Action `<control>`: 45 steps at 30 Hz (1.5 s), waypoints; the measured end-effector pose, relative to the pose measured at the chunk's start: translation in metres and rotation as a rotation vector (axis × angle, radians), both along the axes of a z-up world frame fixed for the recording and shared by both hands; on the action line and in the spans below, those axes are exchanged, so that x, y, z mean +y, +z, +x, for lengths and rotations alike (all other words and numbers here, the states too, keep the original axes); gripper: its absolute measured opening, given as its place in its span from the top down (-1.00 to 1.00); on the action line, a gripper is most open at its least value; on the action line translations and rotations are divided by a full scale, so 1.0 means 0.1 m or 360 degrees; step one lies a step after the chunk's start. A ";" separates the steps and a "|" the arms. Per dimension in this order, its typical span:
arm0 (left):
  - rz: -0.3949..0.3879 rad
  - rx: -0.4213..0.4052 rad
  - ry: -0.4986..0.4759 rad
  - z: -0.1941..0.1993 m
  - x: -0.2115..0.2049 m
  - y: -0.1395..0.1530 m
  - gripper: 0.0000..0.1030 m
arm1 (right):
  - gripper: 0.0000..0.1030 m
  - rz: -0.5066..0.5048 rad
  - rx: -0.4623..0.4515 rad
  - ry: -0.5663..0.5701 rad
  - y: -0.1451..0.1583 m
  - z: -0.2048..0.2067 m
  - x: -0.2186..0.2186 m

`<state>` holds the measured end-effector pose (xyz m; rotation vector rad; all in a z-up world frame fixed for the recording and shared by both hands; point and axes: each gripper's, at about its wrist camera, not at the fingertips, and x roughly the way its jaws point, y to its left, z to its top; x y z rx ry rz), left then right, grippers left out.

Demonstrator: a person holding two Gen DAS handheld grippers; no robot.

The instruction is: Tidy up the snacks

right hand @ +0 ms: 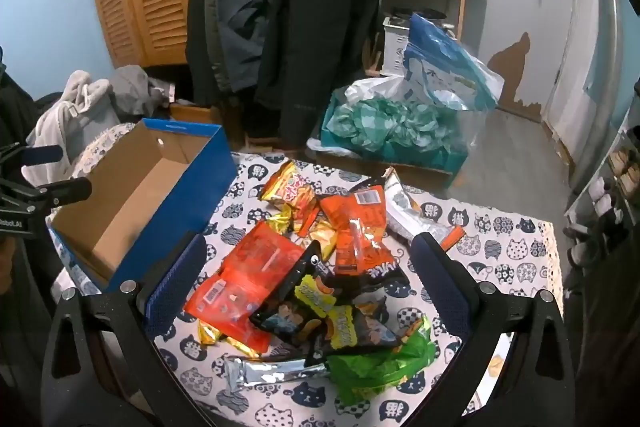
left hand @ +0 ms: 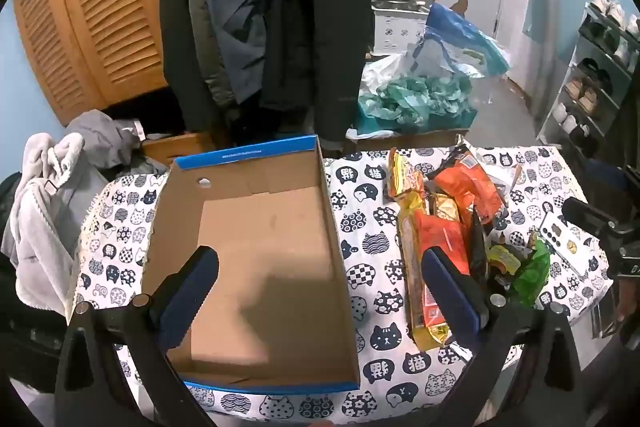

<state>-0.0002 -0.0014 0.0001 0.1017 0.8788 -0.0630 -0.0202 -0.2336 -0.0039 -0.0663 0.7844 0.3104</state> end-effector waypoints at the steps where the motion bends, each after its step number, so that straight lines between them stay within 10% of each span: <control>1: -0.0015 0.0000 0.0003 0.00 0.01 0.00 -0.99 | -0.94 -0.0005 0.0002 0.0004 0.00 0.00 0.00; 45: -0.0001 0.0013 -0.0013 0.01 -0.05 -0.04 -0.99 | -0.94 -0.0011 0.0017 0.0049 0.01 -0.02 0.02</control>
